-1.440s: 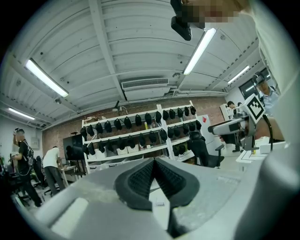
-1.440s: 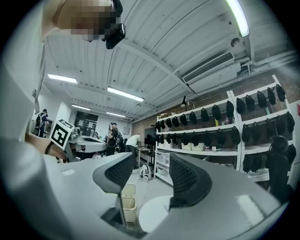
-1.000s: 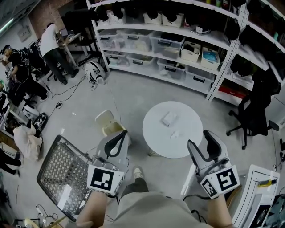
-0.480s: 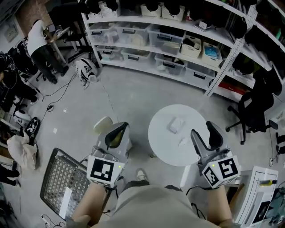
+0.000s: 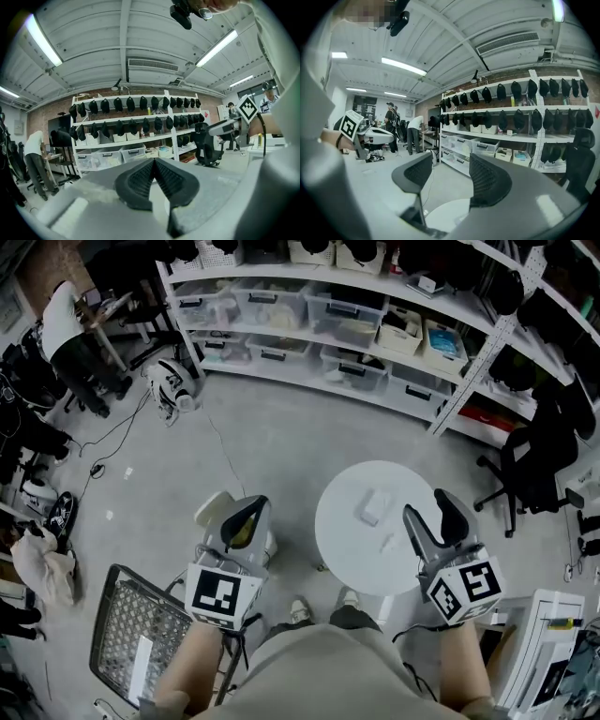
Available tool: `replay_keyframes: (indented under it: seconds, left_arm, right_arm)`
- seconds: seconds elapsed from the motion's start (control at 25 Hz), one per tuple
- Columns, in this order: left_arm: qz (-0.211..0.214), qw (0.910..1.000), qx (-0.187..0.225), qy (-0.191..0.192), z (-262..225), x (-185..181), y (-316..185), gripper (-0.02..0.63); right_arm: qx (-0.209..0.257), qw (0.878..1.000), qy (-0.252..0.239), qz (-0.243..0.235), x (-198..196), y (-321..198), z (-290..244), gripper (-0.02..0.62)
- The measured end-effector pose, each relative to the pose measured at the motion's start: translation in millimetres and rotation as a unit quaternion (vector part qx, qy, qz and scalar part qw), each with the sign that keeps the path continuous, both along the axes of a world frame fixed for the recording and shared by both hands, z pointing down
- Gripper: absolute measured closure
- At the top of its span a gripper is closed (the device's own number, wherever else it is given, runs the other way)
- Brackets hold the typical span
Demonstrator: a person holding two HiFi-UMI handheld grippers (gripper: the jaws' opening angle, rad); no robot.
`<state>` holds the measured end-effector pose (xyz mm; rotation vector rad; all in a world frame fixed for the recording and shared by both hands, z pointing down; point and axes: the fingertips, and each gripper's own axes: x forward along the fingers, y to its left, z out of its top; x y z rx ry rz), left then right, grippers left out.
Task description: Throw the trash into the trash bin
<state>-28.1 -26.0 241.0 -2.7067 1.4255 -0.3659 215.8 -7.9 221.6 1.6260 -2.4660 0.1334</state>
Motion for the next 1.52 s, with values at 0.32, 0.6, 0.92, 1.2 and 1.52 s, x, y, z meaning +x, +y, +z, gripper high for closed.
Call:
replay_keyframes:
  seconds: [0.32,0.6,0.92,1.2,1.52]
  left_arm:
    - [-0.017,0.9989,-0.044,-0.006,34,16,-27,0.604]
    - [-0.023,0.9918,-0.125,0.01,95,52,-60,0.604]
    - [0.007,0.9831,-0.182,-0.024,157,102,-78,0.604]
    - [0.031,0.965,-0.256,-0.048,231,138,-69,0.604]
    - [0.051,0.943,-0.321,-0.072,298,158,-46,0.604]
  right_arm:
    - [-0.048,0.999,-0.002,-0.011,24,-36,45,0.343]
    - [-0.106,0.994,0.002,-0.014,57,-64,108,0.344]
    - [-0.207,0.978,0.018,-0.008,93,-65,220,0.347]
    - [-0.289,0.957,0.027,-0.013,112,-48,330,0.351]
    - [-0.374,0.924,0.067,-0.047,116,-16,431,0.35]
